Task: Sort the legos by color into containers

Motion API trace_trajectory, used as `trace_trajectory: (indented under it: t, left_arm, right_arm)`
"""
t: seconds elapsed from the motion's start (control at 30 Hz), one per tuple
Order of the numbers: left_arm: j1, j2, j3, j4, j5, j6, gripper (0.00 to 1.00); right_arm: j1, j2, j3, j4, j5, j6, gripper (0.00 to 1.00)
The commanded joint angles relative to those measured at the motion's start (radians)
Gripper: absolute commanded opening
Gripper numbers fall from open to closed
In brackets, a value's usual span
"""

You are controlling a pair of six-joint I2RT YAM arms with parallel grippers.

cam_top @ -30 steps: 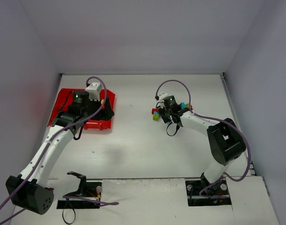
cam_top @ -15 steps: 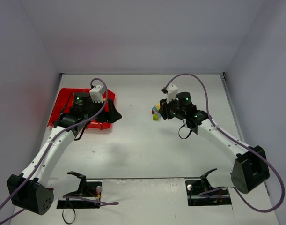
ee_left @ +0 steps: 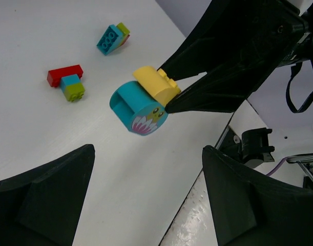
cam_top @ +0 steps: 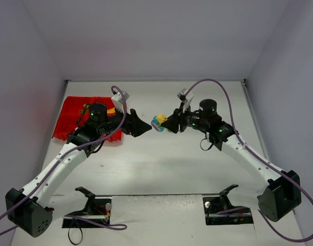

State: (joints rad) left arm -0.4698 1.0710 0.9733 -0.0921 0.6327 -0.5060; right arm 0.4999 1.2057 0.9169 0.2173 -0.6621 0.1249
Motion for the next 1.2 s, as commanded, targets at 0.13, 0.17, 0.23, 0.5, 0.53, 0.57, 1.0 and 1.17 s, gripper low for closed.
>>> trace_trajectory:
  t: [0.13,0.17,0.23,0.5,0.53,0.57,1.0,1.17]
  left_arm:
    - [-0.043,0.053,0.05,0.183,0.054,0.02,0.79]
    - [-0.041,0.056,0.048,0.193,0.059,0.026,0.79]
    - [-0.043,0.067,0.048,0.204,0.076,0.035,0.79]
    - [-0.041,0.092,0.045,0.233,0.11,0.057,0.79]
    - [-0.041,0.096,0.045,0.245,0.123,0.052,0.79]
    - [-0.043,0.102,0.044,0.249,0.149,0.049,0.79]
    - [-0.044,0.136,0.008,0.288,0.236,0.049,0.5]
    - [-0.046,0.135,0.002,0.279,0.245,0.053,0.3]
  right_arm:
    - [0.008,-0.031,0.025,0.136,-0.148,0.041,0.0]
    - [0.008,-0.031,0.03,0.137,-0.157,0.038,0.0]
    - [0.008,-0.031,0.037,0.136,-0.169,0.035,0.0]
    - [0.002,-0.043,0.05,0.129,-0.202,0.01,0.0]
    - [0.002,-0.043,0.05,0.128,-0.205,0.01,0.0]
    - [0.0,-0.043,0.05,0.128,-0.205,0.009,0.0]
    - [-0.015,-0.04,0.054,0.134,-0.218,0.005,0.0]
    - [-0.026,-0.044,0.051,0.134,-0.218,0.005,0.0]
